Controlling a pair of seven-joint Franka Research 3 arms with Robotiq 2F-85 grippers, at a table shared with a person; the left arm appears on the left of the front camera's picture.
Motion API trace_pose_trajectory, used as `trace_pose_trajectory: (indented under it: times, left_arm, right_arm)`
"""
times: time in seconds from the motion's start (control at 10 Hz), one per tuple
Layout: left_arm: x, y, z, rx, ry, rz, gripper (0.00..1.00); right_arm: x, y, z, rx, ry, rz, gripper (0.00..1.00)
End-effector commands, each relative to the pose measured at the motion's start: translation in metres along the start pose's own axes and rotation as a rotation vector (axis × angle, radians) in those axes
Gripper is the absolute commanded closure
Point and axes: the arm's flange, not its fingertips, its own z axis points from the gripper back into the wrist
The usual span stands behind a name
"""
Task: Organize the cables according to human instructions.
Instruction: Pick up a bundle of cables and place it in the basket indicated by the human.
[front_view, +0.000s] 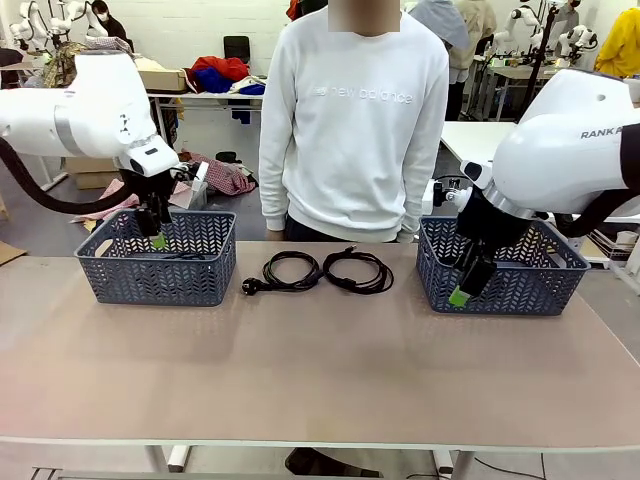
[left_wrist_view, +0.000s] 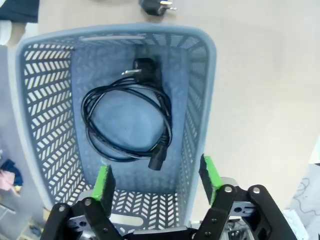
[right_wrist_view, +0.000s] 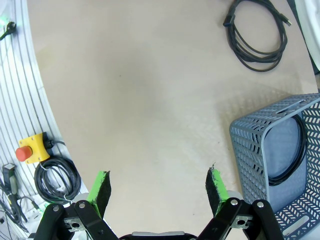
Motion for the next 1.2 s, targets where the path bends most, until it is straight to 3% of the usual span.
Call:
trace_pose_trajectory:
  times: [0.0,0.3,0.4,0.8,1.1]
  left_arm:
    - [-0.001,0.010,0.006,-0.042,-0.030,-0.024,0.00]
    - [0.005,0.010,0.009,0.003,-0.084,0.051,0.00]
    - [0.006,0.006,0.007,-0.020,-0.030,0.007,0.00]
    - [0.006,0.006,0.007,-0.020,-0.030,0.007,0.00]
    - [0.026,-0.007,0.010,0.020,-0.134,0.115,0.00]
  right_arm:
    - [0.002,0.000,0.001,-0.006,0.002,-0.002,0.00]
    - [0.002,0.000,0.001,-0.006,0.002,-0.002,0.00]
    - [0.002,0.000,0.001,-0.006,0.002,-0.002,0.00]
    - [0.002,0.000,0.001,-0.006,0.002,-0.002,0.00]
    - [0.002,0.000,0.001,-0.006,0.002,-0.002,0.00]
